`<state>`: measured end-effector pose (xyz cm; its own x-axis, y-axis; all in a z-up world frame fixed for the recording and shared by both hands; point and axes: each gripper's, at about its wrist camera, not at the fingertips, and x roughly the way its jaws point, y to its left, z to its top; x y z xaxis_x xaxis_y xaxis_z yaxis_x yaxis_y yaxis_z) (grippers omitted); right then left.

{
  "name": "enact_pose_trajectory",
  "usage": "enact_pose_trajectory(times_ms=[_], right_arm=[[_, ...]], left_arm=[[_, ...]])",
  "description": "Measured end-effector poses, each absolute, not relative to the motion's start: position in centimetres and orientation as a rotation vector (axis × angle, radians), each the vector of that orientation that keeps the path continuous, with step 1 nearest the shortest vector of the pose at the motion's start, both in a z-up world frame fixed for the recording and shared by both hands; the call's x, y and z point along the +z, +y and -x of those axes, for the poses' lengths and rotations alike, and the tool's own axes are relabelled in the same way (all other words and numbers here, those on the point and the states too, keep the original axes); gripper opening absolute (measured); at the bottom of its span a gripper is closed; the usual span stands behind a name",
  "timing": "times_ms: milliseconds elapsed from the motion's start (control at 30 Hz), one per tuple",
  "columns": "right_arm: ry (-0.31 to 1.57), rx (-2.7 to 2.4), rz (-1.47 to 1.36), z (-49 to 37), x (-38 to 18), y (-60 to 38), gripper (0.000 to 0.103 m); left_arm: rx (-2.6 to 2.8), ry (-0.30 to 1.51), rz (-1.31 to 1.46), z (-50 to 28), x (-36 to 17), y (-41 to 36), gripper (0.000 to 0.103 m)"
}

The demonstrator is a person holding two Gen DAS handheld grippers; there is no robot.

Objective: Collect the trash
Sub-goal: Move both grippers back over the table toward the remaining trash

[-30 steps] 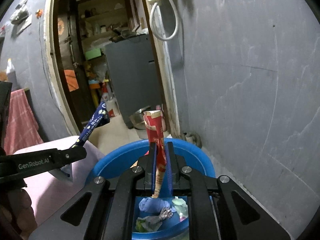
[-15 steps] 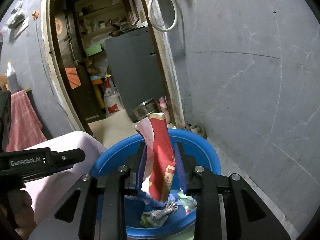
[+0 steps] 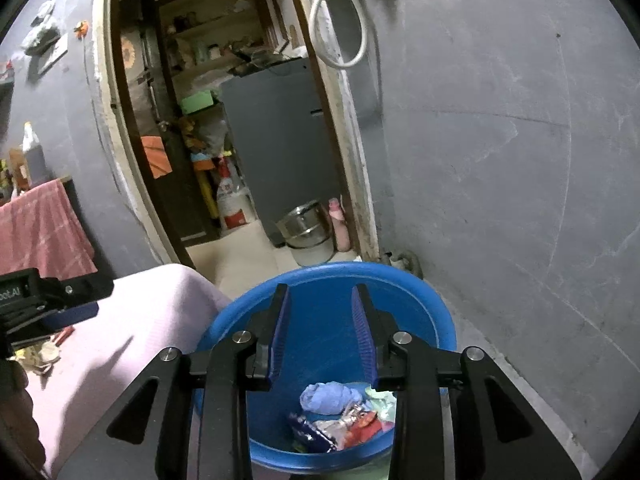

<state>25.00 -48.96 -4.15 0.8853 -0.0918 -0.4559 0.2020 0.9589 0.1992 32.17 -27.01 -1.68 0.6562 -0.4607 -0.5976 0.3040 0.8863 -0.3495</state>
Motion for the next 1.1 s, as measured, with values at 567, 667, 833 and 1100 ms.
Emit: enact_pose_trajectory(times_ms=[567,667,833,1100], right_arm=[[0.220,-0.040,-0.202,-18.0,4.2,-40.3,0.103],[0.187,-0.017,-0.188,-17.4,5.5,-38.8,0.103],[0.149,0.010,-0.159,-16.4,6.9,-36.1,0.103],[0.108,0.076,-0.134,-16.1,7.5,-31.6,0.103]], left_arm=[[-0.292,0.401,0.154,-24.3,5.9,-15.5,0.090],[-0.259,0.363,0.147,-22.9,6.4,-13.5,0.094],[-0.204,0.346,0.162,-21.1,6.8,-9.9,0.098],[-0.102,0.316,0.123,-18.6,6.5,-4.5,0.100]])
